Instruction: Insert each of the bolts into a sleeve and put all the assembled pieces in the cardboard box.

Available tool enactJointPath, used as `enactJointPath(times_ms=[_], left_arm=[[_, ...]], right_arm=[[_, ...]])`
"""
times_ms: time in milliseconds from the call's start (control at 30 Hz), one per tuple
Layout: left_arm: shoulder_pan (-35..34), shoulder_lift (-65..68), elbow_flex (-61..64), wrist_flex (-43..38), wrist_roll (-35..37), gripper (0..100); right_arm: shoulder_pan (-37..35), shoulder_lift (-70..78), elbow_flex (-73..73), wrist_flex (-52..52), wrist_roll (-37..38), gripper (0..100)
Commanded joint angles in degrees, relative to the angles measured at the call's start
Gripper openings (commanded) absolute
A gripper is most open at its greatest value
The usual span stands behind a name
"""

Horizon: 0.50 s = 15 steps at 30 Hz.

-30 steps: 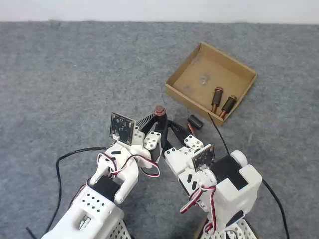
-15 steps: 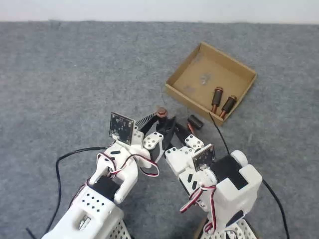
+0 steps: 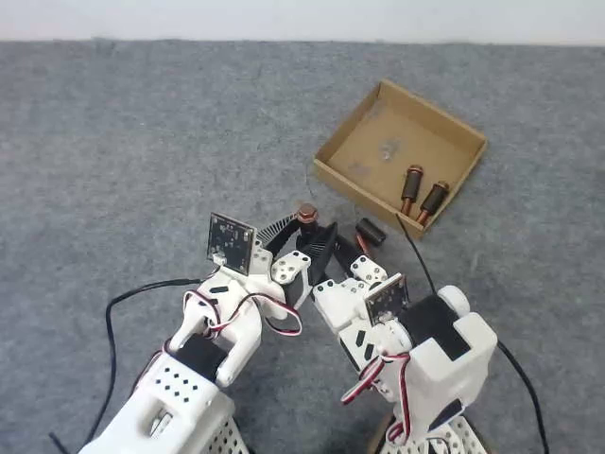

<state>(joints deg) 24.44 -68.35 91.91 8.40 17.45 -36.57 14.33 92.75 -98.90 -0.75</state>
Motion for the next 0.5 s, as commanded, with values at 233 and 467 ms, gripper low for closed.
enactJointPath(times_ms=[233,467], left_arm=[[-1.7,-0.4,-0.1,-0.8,0.6,18],[-4.9,-0.4,-0.4,-0.8,-0.1,18]], right_arm=[[1.4,-2.9,1.7,-1.4,0.8,0.6],[1.4,-2.9,1.7,-1.4,0.8,0.6]])
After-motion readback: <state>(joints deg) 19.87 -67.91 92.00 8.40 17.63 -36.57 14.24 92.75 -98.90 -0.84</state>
